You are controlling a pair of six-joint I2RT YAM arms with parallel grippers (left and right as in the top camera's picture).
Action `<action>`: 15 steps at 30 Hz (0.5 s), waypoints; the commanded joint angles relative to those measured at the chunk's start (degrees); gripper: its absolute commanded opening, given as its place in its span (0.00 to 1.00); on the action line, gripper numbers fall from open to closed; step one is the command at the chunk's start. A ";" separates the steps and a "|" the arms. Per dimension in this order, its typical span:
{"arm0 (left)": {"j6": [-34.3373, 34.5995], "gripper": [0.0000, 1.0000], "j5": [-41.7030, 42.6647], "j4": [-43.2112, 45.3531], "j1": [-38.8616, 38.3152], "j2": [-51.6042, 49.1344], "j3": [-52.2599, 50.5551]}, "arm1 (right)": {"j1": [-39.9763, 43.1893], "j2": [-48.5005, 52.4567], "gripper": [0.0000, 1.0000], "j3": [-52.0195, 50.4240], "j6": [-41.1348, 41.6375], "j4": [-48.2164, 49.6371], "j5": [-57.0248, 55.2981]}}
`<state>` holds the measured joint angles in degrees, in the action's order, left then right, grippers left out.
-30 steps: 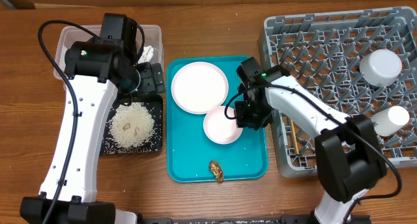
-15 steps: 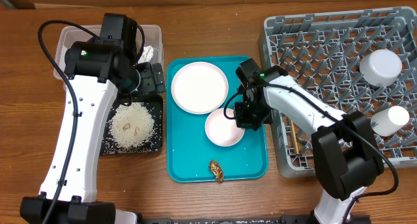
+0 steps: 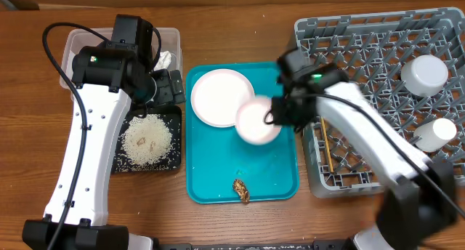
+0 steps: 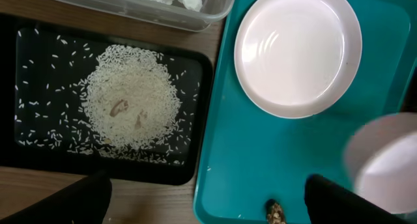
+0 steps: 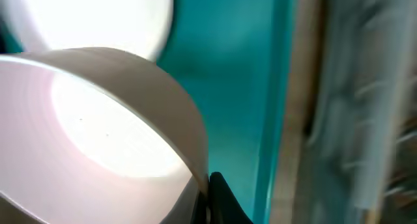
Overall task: Sort waste into correct bins and load items into the dishwasher
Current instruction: 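Lift the white bowl and carry it right over the dish rack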
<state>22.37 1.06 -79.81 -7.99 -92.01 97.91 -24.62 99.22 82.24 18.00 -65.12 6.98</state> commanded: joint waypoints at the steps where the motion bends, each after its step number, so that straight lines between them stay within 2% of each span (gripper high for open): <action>1: 0.59 0.96 0.42 0.63 0.09 0.24 0.83 | 2.67 -10.05 0.04 3.41 0.04 2.60 -13.84; 9: 0.59 0.99 0.39 1.16 0.09 0.20 0.83 | 11.61 -13.05 0.04 3.39 -1.84 12.85 -36.48; 15: 0.59 1.00 0.39 1.20 0.09 0.20 0.83 | 19.85 -12.72 0.04 3.39 -11.21 27.43 -40.59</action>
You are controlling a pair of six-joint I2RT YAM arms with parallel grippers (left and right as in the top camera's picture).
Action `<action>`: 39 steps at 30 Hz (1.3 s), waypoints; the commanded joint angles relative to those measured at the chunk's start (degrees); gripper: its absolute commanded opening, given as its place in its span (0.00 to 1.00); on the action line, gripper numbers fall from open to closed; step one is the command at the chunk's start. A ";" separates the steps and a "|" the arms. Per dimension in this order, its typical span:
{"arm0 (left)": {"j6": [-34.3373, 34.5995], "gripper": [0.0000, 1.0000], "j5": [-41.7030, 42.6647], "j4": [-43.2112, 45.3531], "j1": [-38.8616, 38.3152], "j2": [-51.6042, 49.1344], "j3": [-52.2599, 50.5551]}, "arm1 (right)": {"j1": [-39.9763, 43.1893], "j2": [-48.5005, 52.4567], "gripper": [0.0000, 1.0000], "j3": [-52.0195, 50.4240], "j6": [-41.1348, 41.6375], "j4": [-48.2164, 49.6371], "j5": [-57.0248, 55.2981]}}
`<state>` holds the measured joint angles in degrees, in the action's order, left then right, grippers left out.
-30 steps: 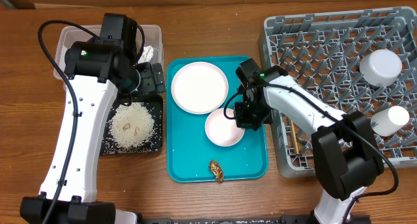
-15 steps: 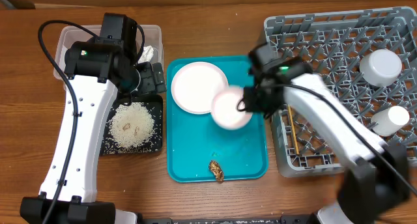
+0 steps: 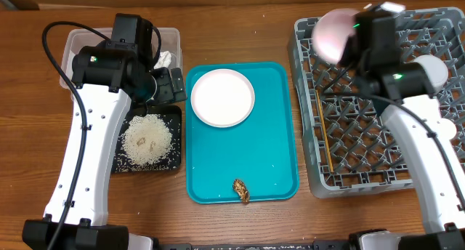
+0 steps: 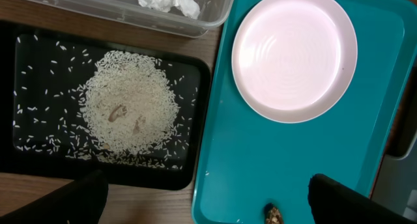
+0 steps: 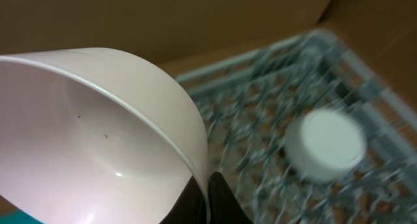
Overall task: Sort waste into correct bins and load items into the dishwasher
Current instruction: 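Lift the white bowl and carry it right over the dish rack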
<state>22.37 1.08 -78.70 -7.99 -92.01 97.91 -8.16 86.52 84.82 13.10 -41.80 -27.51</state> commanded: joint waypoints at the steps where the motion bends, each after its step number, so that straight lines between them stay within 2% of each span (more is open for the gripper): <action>1: 0.59 1.00 0.39 0.11 0.09 0.20 0.83 | 4.81 0.17 0.04 0.81 -7.50 6.47 -6.10; 7: 0.59 1.00 0.39 0.15 0.09 0.20 0.83 | 12.07 3.08 0.04 0.79 -11.74 16.26 -10.82; 11: 0.61 1.00 0.42 0.35 0.09 0.20 0.83 | 15.96 7.63 0.04 0.79 -12.61 23.30 -23.82; 15: 0.63 1.00 0.42 0.52 0.09 0.20 0.83 | 17.73 13.57 0.04 0.79 -17.27 27.12 -30.27; 24: 0.81 1.00 0.48 0.50 0.09 0.20 0.83 | 17.53 24.22 0.04 0.76 -17.11 23.93 -31.61; 26: 1.03 1.00 0.46 0.52 0.09 0.20 0.83 | 17.49 25.64 0.04 0.76 -13.75 21.59 -31.61; 30: 1.03 1.00 0.46 0.61 0.09 0.20 0.83 | 17.49 26.47 0.04 0.76 -8.55 17.73 -31.26; 39: 1.03 1.00 0.48 0.76 0.09 0.20 0.83 | 15.28 26.53 0.04 0.76 -8.13 16.33 -27.98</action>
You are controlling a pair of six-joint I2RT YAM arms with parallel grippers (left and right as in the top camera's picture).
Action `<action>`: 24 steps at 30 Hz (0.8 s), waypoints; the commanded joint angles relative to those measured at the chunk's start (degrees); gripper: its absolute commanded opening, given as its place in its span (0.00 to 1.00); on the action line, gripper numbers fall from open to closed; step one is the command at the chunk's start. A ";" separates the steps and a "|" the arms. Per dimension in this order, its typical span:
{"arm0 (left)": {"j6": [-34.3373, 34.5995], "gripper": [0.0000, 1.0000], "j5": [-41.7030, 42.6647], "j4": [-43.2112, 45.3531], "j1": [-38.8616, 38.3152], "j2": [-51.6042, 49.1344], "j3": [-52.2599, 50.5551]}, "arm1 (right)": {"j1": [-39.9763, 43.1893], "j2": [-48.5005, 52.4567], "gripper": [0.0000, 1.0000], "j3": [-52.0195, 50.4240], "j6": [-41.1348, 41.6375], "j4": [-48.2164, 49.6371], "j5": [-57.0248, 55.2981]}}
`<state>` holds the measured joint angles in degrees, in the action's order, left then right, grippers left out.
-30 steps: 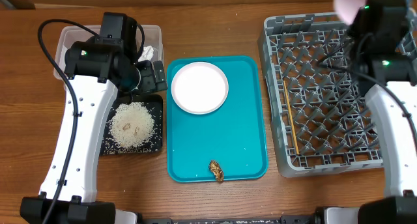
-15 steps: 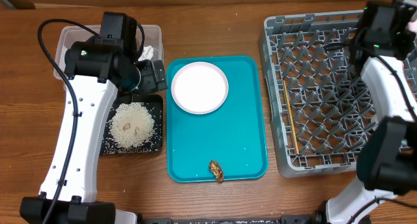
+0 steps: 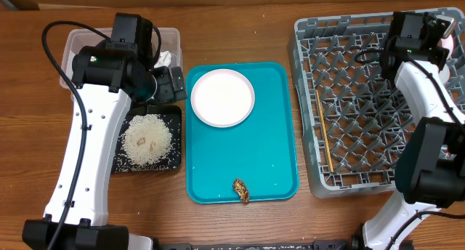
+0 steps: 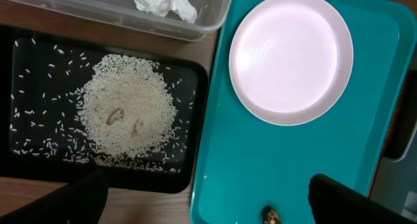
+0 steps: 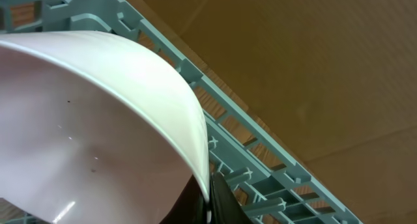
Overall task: Sort waste into correct bins and load items into the dishwasher
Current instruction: 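Lift the white bowl and carry it right over the dish rack, then set the white bowl into the rack and open the right gripper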
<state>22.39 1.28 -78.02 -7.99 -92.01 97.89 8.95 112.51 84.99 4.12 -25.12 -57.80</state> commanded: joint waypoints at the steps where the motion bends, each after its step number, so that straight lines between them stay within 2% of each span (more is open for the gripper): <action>1: 1.01 1.00 0.26 0.11 0.09 0.20 0.85 | -2.25 0.55 0.04 0.59 0.85 -0.31 2.51; 8: 1.01 1.00 0.26 0.09 0.09 0.20 0.85 | -5.84 0.55 0.05 0.59 0.85 -0.83 2.60; 10: 1.01 1.00 0.26 0.09 0.09 0.20 0.85 | -6.71 0.55 0.16 0.59 0.85 -2.14 2.60; 14: 0.98 1.00 0.26 0.09 0.09 0.20 0.85 | -8.35 0.55 0.20 0.59 0.85 -5.03 2.60; 24: 0.98 1.00 0.24 0.04 0.09 0.20 0.85 | -10.08 0.55 0.20 0.59 2.69 -9.09 2.67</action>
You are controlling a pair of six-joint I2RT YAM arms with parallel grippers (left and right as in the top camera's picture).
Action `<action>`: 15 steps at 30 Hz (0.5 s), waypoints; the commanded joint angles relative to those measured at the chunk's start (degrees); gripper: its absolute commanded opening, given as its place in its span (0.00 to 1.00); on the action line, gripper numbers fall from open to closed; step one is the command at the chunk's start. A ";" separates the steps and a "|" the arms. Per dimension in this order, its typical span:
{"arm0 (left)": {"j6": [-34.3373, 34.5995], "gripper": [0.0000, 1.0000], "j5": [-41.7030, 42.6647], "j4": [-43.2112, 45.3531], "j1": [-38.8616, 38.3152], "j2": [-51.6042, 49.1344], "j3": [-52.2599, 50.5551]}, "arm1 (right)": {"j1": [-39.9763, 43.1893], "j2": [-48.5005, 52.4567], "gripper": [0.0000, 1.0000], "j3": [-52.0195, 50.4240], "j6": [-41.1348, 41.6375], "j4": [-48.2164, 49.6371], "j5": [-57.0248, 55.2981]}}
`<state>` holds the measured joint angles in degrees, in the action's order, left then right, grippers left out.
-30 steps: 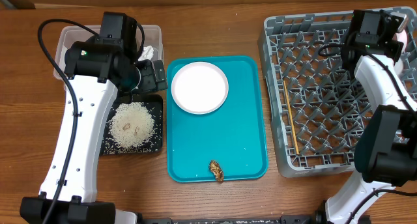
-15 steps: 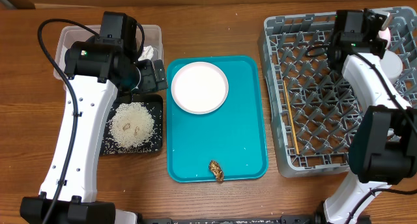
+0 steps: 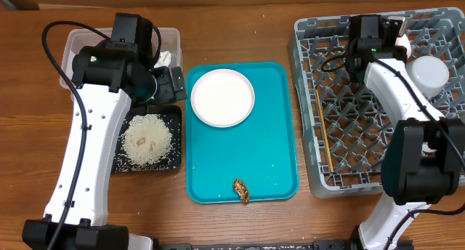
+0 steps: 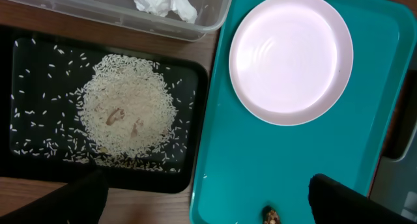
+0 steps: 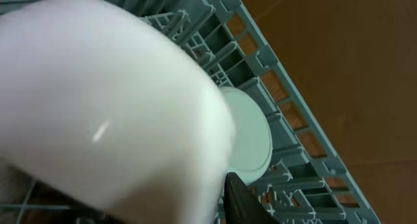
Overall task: Sort waste into correct bins and load items into the dishwasher
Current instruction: 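Set the white bowl into the rack and open the right gripper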
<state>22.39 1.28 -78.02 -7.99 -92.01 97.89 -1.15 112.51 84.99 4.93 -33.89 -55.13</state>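
My right gripper hangs over the back of the grey dish rack, shut on the rim of a white bowl. The bowl is blurred and shows its outer side. One dark finger presses its edge; the other is hidden. From overhead the bowl is hidden under the wrist. A white plate lies on the teal tray. A brown food scrap lies at the tray's front. My left gripper is open above the tray's left edge, holding nothing.
An upturned white cup stands in the rack beside the bowl. A thin wooden stick lies in the rack's left side. A black tray of rice and a clear bin holding tissue sit left of the teal tray.
My right gripper has moved left from the rack's back right corner to its back middle. The bowl now shows its outer side instead of its inside. The left arm has not moved.
My right gripper held the bowl over the teal tray beside the plate. Then it held it high by the rack's back left corner, then at the back right corner. Now the bowl is turned over above the rack near the upturned cup. The left gripper stayed open throughout.
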 commanded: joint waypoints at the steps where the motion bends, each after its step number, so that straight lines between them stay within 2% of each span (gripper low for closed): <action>1: 0.98 1.00 0.24 0.04 0.09 0.20 0.85 | 0.02 0.55 0.20 0.59 2.64 -0.76 0.00; 7: 0.98 1.00 0.24 0.28 0.09 0.20 0.85 | -0.02 0.44 0.21 0.59 3.41 -4.79 4.57; 11: 0.98 1.00 0.24 0.26 0.09 0.20 0.85 | -0.20 -0.55 0.26 0.59 10.60 -9.86 6.49; 15: 0.98 1.00 0.24 0.26 0.09 0.20 0.85 | -0.20 -4.42 0.28 0.59 11.85 -12.35 16.35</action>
<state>22.39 1.28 -77.97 -7.99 -92.01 97.91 -1.17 112.44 84.99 13.21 -45.76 -47.03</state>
